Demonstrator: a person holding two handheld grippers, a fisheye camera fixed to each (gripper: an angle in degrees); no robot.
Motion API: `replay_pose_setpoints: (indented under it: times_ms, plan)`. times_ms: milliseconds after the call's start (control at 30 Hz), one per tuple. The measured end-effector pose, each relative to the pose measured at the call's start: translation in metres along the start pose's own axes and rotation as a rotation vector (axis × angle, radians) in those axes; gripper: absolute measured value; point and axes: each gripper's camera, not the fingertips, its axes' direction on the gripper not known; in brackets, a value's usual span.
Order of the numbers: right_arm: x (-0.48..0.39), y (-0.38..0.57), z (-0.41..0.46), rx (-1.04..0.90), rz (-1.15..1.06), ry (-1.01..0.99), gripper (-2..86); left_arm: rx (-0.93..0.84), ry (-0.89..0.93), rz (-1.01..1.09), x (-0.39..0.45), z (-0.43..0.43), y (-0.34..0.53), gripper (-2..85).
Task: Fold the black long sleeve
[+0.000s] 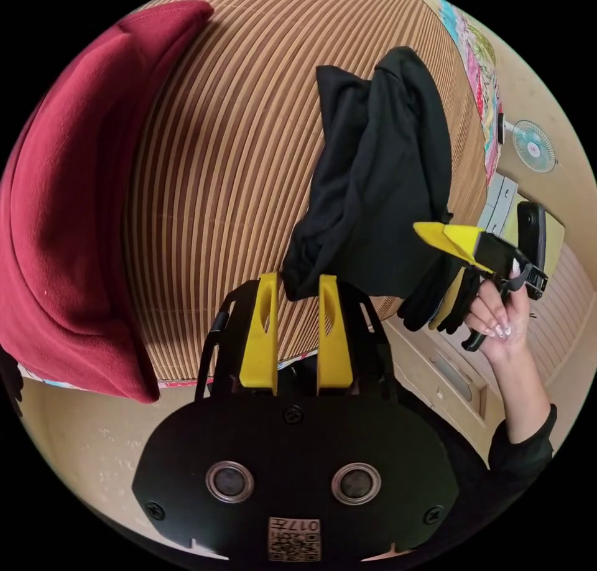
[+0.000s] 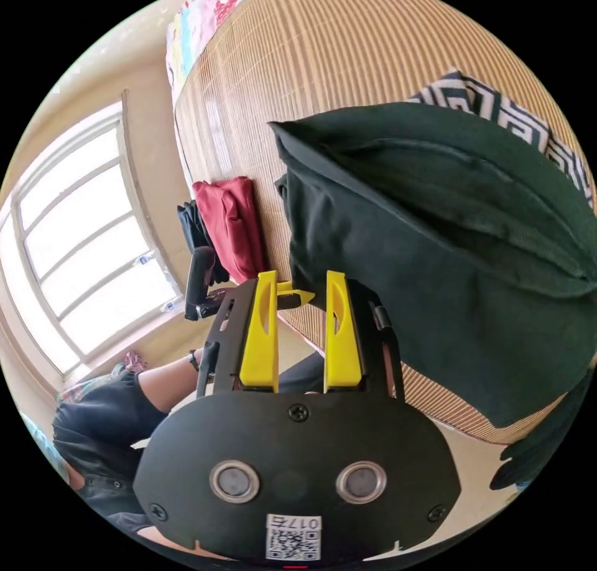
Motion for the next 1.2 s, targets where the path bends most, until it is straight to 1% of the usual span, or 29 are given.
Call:
replay_pose_setpoints:
  times_ms: [67,100,167,200,267,367,433,500,600,667,733,833,900,967,1033,1100,1133,1200]
  plan:
    - [-0.011,-0.009,0.012,-0.013,0.003,0.055,13.1,0.005,0.106,0.057,-0.005,0.004,0.008,5.0]
    - [-0.019,-0.015,0.019,-0.017,0.008,0.097,13.6,0.015,0.113,0.06,-0.006,0.004,0.011,4.4]
    - [-0.027,-0.023,0.031,-0.043,0.02,0.162,14.3,0.075,0.144,0.083,-0.005,-0.002,0.027,4.1]
    - [-0.03,-0.03,0.042,-0.089,0.041,0.21,14.7,0.086,0.172,0.089,-0.005,-0.003,0.031,4.1]
    - [-0.036,-0.04,0.056,-0.14,0.056,0.282,15.8,0.152,0.279,0.127,-0.001,-0.012,0.046,3.9]
    - [-0.052,-0.05,0.064,-0.124,0.015,0.355,16.6,0.212,0.297,0.167,0.007,-0.02,0.063,3.8]
    - [-0.058,-0.056,0.072,-0.161,0.016,0.42,16.4,0.239,0.31,0.175,0.01,-0.022,0.07,3.6]
    - [-0.066,-0.062,0.088,-0.248,0.016,0.577,14.8,0.265,0.309,0.181,0.014,-0.024,0.076,3.4]
    - [-0.082,-0.06,0.098,-0.273,-0.055,0.773,11.4,0.288,0.335,0.193,0.021,-0.024,0.08,2.9]
    - [-0.088,-0.055,0.094,-0.257,-0.088,0.801,10.0,0.287,0.352,0.194,0.023,-0.024,0.081,2.8]
    - [-0.088,-0.048,0.08,-0.224,-0.101,0.758,8.5,0.289,0.351,0.205,0.025,-0.028,0.081,2.9]
    - [-0.072,-0.033,0.035,-0.164,-0.155,0.586,5.7,0.29,0.363,0.211,0.025,-0.032,0.079,3.7]
    - [-0.043,-0.014,-0.016,-0.133,-0.231,0.423,4.4,0.276,0.373,0.198,0.022,-0.033,0.076,4.0]
    - [-0.015,0.009,-0.062,-0.075,-0.261,0.342,4.0,0.25,0.34,0.187,0.021,-0.034,0.069,4.6]
    - [0.021,0.038,-0.111,0.029,-0.211,0.295,3.8,0.244,0.33,0.184,0.022,-0.036,0.064,5.2]
    - [0.074,0.082,-0.166,0.166,-0.132,0.136,3.5,0.227,0.35,0.187,0.024,-0.035,0.055,6.0]
    - [0.088,0.094,-0.177,0.199,-0.109,0.104,3.5,0.216,0.352,0.186,0.027,-0.034,0.048,6.5]
    - [0.14,0.146,-0.207,0.336,0.0,0.0,3.3,0.204,0.338,0.186,0.033,-0.031,0.038,6.7]
